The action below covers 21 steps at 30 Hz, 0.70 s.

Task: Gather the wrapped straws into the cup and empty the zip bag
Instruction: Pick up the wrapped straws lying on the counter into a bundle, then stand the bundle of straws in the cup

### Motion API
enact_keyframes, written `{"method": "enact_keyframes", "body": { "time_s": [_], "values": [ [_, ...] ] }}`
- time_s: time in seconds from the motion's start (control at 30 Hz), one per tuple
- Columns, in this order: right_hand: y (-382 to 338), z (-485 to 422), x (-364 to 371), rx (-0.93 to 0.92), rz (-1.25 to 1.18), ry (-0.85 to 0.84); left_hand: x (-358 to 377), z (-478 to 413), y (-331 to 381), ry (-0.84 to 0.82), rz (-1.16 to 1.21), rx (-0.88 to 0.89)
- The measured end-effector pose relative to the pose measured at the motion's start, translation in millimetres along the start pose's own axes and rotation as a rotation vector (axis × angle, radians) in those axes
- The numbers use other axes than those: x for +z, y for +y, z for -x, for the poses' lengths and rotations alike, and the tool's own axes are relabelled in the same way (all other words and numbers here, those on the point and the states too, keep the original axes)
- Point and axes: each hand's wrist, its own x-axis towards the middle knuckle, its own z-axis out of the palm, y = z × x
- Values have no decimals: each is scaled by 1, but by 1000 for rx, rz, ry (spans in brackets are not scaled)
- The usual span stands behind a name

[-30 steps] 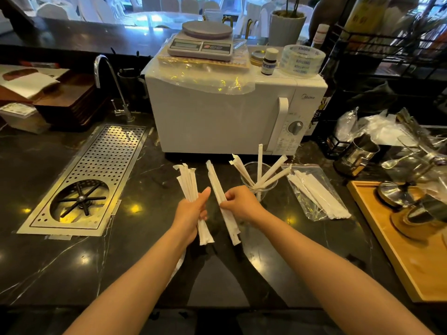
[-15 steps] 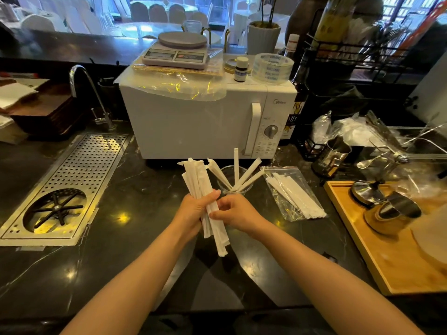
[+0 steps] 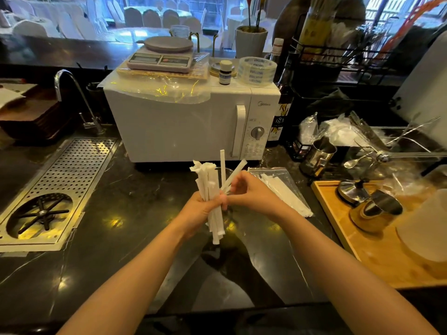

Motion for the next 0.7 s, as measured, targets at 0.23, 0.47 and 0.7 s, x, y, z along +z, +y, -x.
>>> {"method": "enact_keyframes", "body": {
  "time_s": [0.23, 0.47, 0.7],
  "values": [
    [0, 10, 3, -85, -102, -167, 26, -2, 8, -147, -227, 104],
    [21, 8, 8, -15, -200, -117, 35, -4, 2, -165, -150, 104],
    [36, 3, 17, 20, -267, -104, 33, -9, -17, -136, -209, 28]
  ]
}}
